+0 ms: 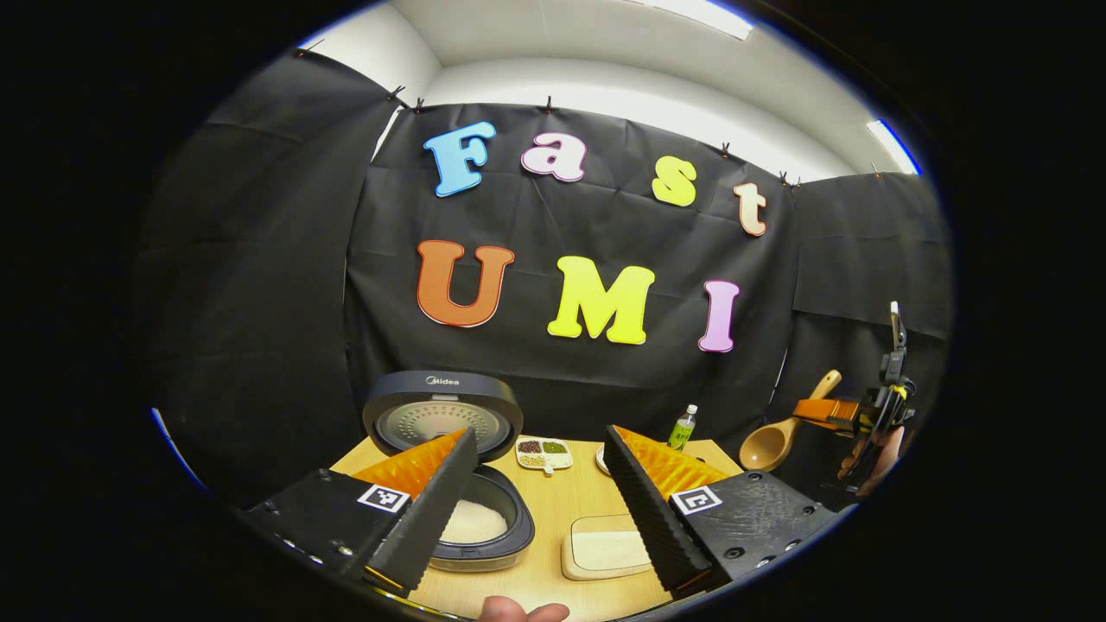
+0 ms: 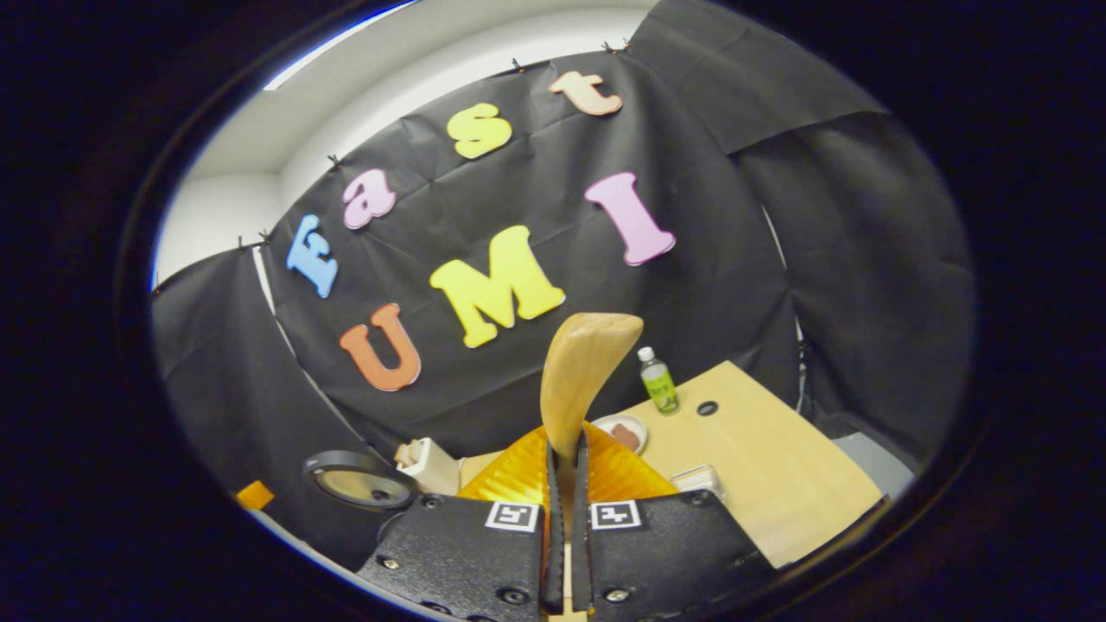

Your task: Close the left gripper, press the button to open the rice cooker; take a wooden spoon from the chopstick holder with the right hand, scoop a spoonful of rice and pour it into the rice cooker, then put the wooden spoon back into the chopstick holder.

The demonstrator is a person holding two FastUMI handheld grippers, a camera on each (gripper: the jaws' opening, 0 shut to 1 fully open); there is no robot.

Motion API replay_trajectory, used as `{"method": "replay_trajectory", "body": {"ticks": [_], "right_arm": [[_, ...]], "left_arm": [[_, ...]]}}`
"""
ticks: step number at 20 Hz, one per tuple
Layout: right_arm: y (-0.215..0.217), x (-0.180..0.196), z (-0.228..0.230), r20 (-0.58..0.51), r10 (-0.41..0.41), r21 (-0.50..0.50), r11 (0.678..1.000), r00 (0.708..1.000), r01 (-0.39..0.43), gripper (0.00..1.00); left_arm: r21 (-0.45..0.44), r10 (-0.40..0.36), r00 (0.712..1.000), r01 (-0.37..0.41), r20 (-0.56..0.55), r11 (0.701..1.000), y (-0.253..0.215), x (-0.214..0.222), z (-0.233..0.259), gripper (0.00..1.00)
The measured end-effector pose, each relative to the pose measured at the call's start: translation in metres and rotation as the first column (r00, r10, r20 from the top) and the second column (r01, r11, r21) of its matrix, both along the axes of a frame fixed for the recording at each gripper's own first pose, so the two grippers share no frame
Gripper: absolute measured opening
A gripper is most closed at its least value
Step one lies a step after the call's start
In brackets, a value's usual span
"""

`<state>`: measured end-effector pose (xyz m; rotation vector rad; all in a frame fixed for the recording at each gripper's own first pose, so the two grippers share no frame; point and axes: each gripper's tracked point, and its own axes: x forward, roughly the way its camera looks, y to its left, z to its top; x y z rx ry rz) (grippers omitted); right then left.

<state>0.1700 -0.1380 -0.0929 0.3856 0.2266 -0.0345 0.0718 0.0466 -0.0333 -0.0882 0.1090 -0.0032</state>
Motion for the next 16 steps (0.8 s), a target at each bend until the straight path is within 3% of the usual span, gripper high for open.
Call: {"method": "replay_trajectory", "body": {"ticks": [6,10,16], "right_arm": [[-0.067,0.046,-0.06,-0.087,-0.071,-0.082,0.995,0.994,0.064,0.08],[-0.079,0.081,-0.112,-0.144,-0.053,-0.115,0.993,0.988,0.036,0.09],[-0.081,0.108,-0.185,-0.212,-0.017,-0.135,0.991,0.977,-0.012,0.08]], "left_arm": [[0.025,0.078,0.996,-0.077,-0.037,0.997,-0.008,0.018,-0.008,0.95],[0.032,0.153,0.987,-0.151,-0.054,0.988,-0.003,0.027,-0.012,0.95],[0.125,0.225,0.971,-0.213,-0.087,0.969,0.006,0.035,-0.021,0.95]]}}
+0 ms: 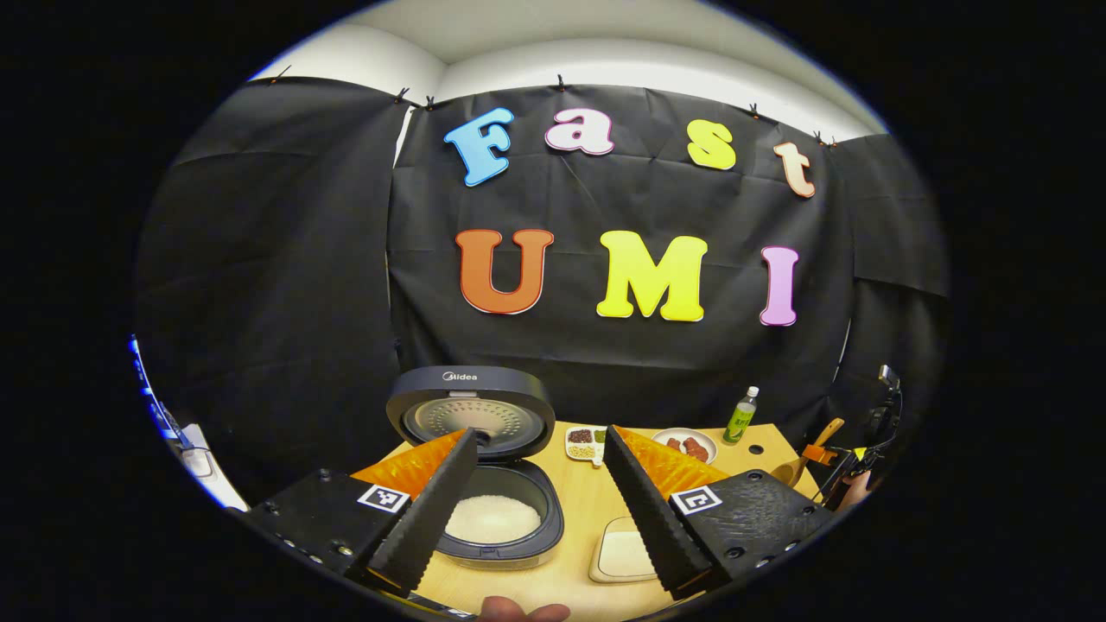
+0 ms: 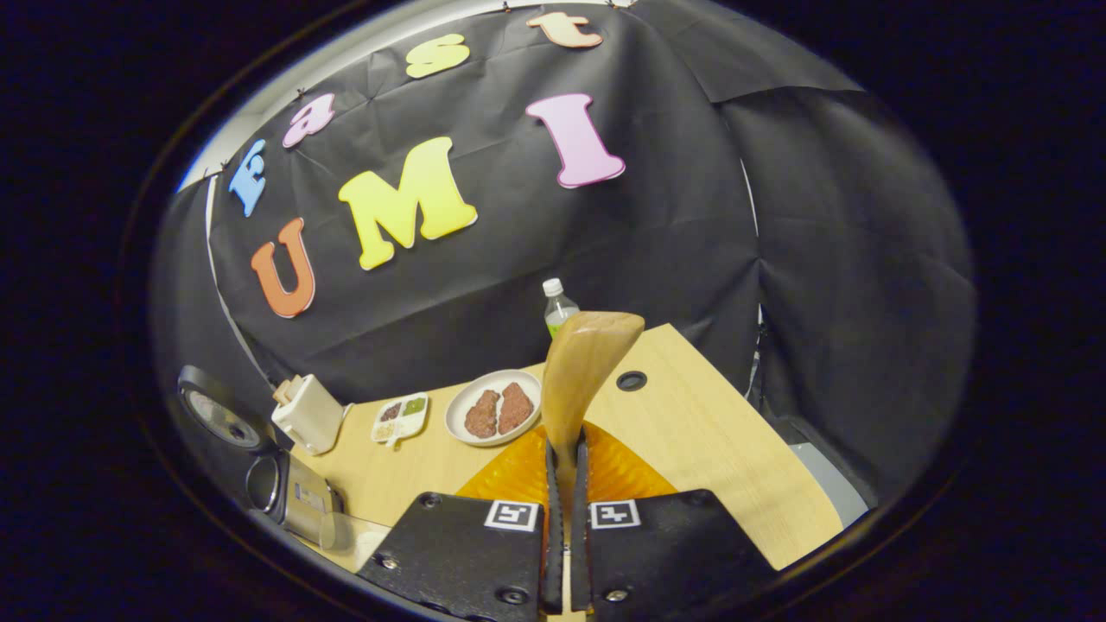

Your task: Close the left gripper, press the button to open the rice cooker; take a wooden spoon from the chopstick holder with the right hand, scoop a spoonful of rice and pour it into the rice cooker, then put the wooden spoon back into the chopstick holder.

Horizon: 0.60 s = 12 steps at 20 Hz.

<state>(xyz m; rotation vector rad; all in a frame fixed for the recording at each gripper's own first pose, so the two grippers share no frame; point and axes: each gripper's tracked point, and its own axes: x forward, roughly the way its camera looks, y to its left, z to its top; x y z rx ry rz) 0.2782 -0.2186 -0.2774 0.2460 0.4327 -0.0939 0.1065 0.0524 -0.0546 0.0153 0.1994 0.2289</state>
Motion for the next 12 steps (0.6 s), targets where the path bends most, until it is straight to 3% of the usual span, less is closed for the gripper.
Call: {"method": "replay_trajectory", "body": {"ticks": [5,12], "right_arm": [[-0.002,0.012,-0.044,-0.03,-0.004,0.009,1.0,1.0,0.004,0.09],[-0.002,0.014,-0.071,-0.049,-0.012,0.028,1.0,0.999,0.013,0.11]], "left_arm": [[0.0,0.06,0.998,-0.06,-0.014,0.998,0.012,0.0,0.003,0.95],[-0.019,0.101,0.995,-0.101,-0.006,0.995,0.017,-0.001,0.01,0.95]]}}
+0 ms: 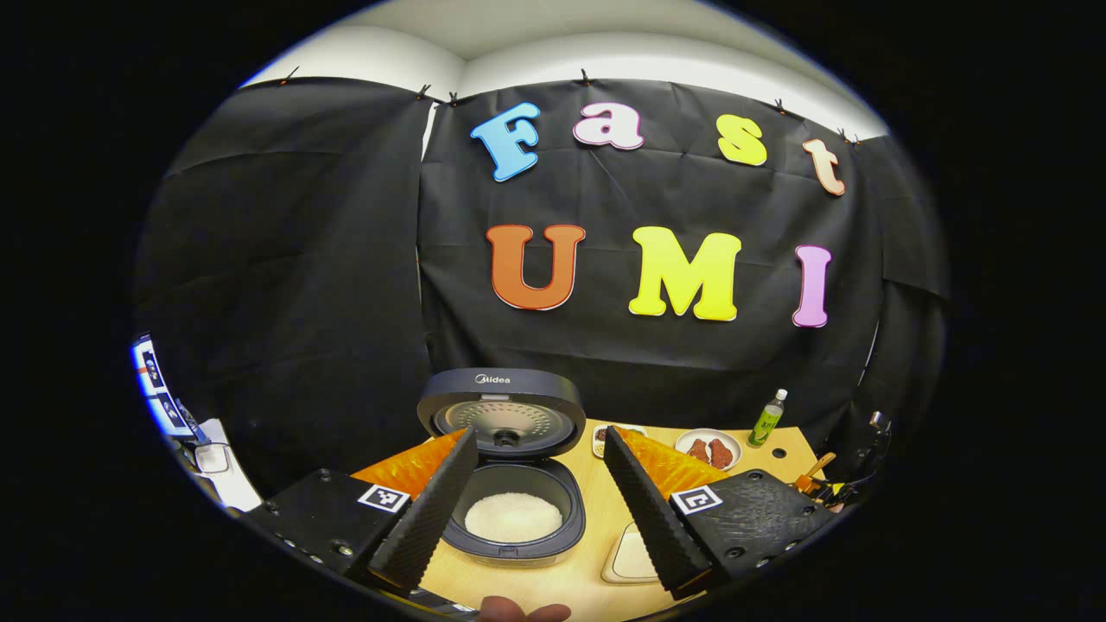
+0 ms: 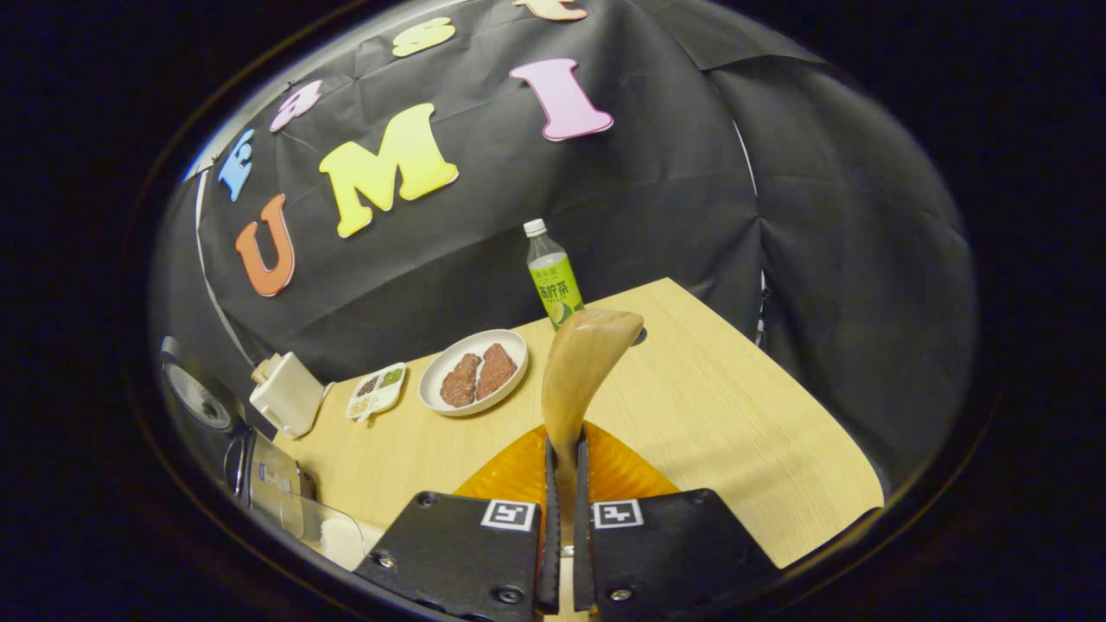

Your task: Close the left gripper, press the button to open the rice cooker; take a wooden spoon from the chopstick holder with the right hand, scoop a spoonful of rice and pour it into the rice cooker, then put the wooden spoon back into the chopstick holder.

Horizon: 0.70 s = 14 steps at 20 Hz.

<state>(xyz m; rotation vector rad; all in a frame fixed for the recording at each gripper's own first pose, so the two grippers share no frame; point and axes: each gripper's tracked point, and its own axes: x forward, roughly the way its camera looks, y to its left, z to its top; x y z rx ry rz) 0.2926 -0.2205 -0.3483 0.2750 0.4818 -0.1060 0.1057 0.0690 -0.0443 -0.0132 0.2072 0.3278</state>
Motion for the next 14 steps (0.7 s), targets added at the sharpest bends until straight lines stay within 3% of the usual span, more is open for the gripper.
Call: {"method": "replay_trajectory", "body": {"ticks": [5,6,7,8,9,11,12,13,14], "right_arm": [[-0.006,-0.011,0.023,0.05,0.002,-0.017,1.0,0.999,-0.001,0.15],[-0.008,-0.014,0.031,0.06,0.0,-0.027,1.0,0.998,0.001,0.34],[-0.011,-0.017,0.039,0.071,-0.001,-0.034,0.999,0.997,0.003,0.42],[-0.012,-0.02,0.05,0.087,0.0,-0.036,0.999,0.996,0.003,0.41],[-0.014,-0.025,0.06,0.1,-0.004,-0.045,0.999,0.995,0.008,0.51],[-0.026,-0.036,0.086,0.145,-0.023,-0.087,0.996,0.989,0.035,0.75],[-0.031,-0.042,0.103,0.172,-0.026,-0.109,0.993,0.985,0.045,0.8],[-0.033,-0.05,0.114,0.19,-0.025,-0.131,0.99,0.982,0.051,1.0],[-0.036,-0.059,0.127,0.21,-0.022,-0.151,0.987,0.977,0.055,1.0]], "left_arm": [[-0.008,0.01,1.0,-0.01,0.024,1.0,0.006,0.007,0.006,0.95],[-0.009,0.001,0.999,0.0,0.034,1.0,0.005,0.009,0.009,0.95],[-0.005,-0.009,0.999,0.009,0.046,1.0,0.005,0.012,0.015,0.95],[-0.001,-0.016,0.998,0.016,0.053,1.0,0.007,0.014,0.018,0.95],[0.01,-0.024,0.998,0.024,0.059,1.0,0.008,0.018,0.021,1.0],[0.033,-0.036,0.996,0.033,0.078,0.999,0.01,0.027,0.031,0.95],[0.035,-0.04,0.995,0.037,0.086,0.999,0.011,0.033,0.036,0.95],[0.031,-0.044,0.995,0.042,0.094,0.999,0.011,0.038,0.039,0.94],[0.027,-0.047,0.994,0.045,0.1,0.999,0.012,0.043,0.043,0.94]]}}
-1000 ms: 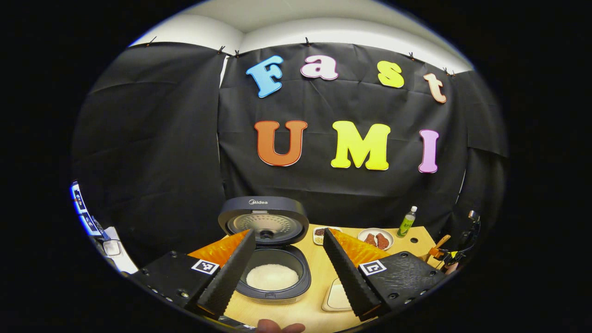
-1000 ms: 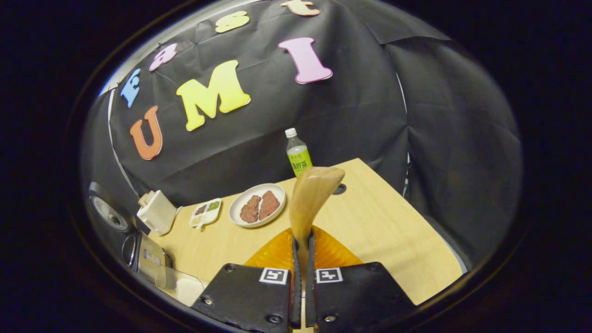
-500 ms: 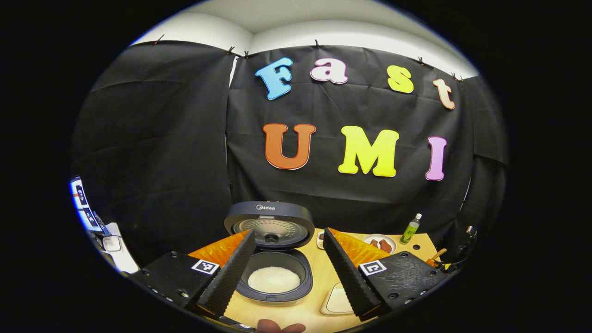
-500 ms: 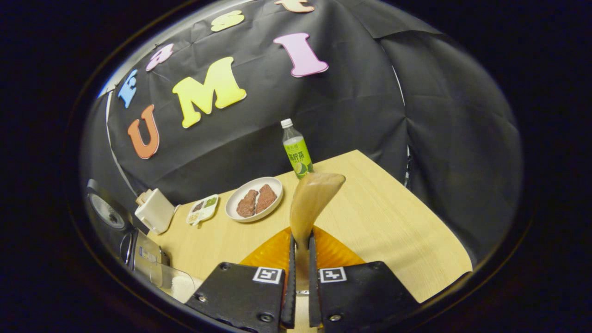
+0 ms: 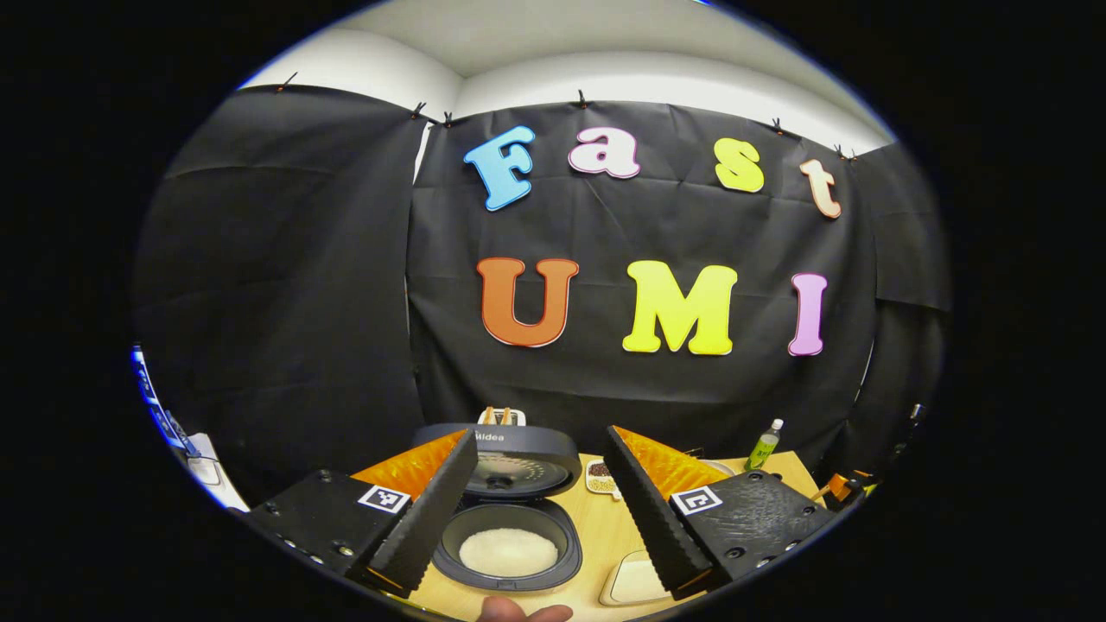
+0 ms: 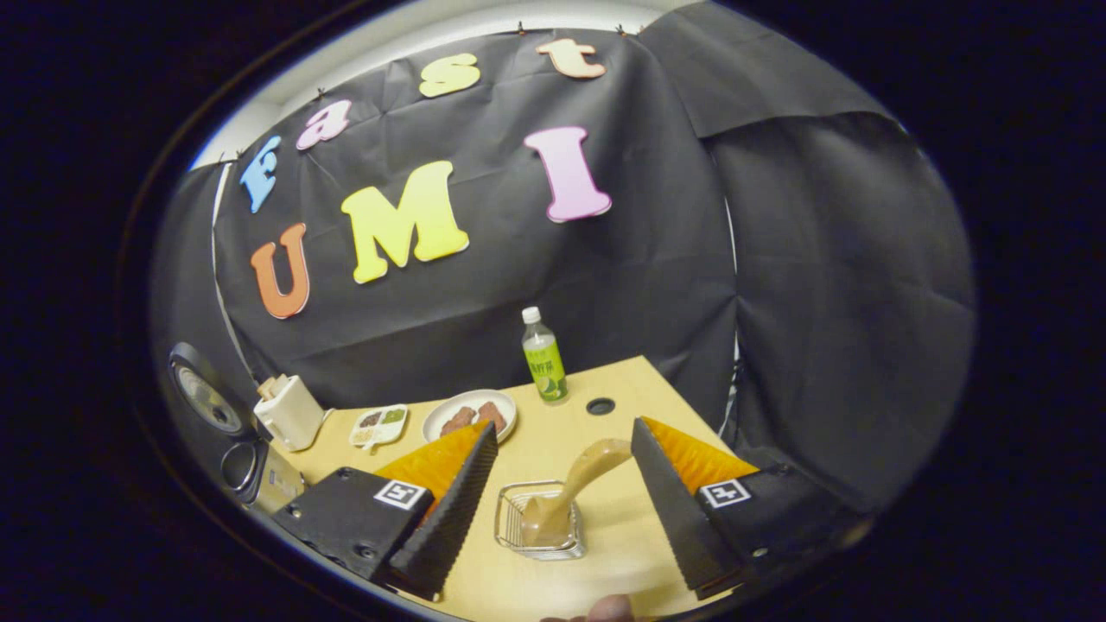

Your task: Close the left gripper, press the button to open the rice cooker; take a wooden spoon from the chopstick holder with the right hand, scoop a spoonful of rice and pour it into the rice cooker, then put the wooden spoon back into the chopstick holder.

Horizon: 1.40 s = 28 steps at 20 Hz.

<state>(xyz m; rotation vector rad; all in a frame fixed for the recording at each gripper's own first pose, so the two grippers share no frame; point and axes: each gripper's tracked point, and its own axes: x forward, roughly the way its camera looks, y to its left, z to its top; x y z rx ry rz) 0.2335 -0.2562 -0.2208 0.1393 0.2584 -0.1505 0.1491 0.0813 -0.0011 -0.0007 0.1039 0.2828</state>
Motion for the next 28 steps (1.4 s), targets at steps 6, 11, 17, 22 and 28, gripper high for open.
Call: {"method": "replay_trajectory", "body": {"ticks": [6,11,17,22,28], "right_arm": [[-0.008,-0.061,0.069,0.102,-0.005,-0.113,0.993,0.995,0.017,0.93],[-0.022,-0.12,0.082,0.102,-0.065,-0.151,0.985,0.993,0.081,1.0],[-0.054,-0.169,0.072,0.048,-0.184,-0.163,0.968,0.982,0.189,1.0],[-0.045,-0.177,0.076,0.046,-0.206,-0.112,0.971,0.978,0.21,1.0],[0.001,-0.167,0.089,0.069,-0.105,-0.107,0.988,0.992,0.112,1.0]], "left_arm": [[-0.015,0.042,0.999,-0.042,-0.023,0.999,0.037,0.046,0.006,0.95],[-0.047,0.07,0.992,-0.075,-0.107,0.996,0.071,0.083,-0.015,0.95],[-0.056,0.075,0.967,-0.091,-0.245,0.994,0.1,0.117,-0.051,0.95],[-0.038,0.06,0.943,-0.077,-0.328,0.996,0.096,0.11,-0.072,0.95],[-0.092,0.015,0.914,-0.057,-0.406,0.994,0.081,0.079,-0.085,0.97]]}}
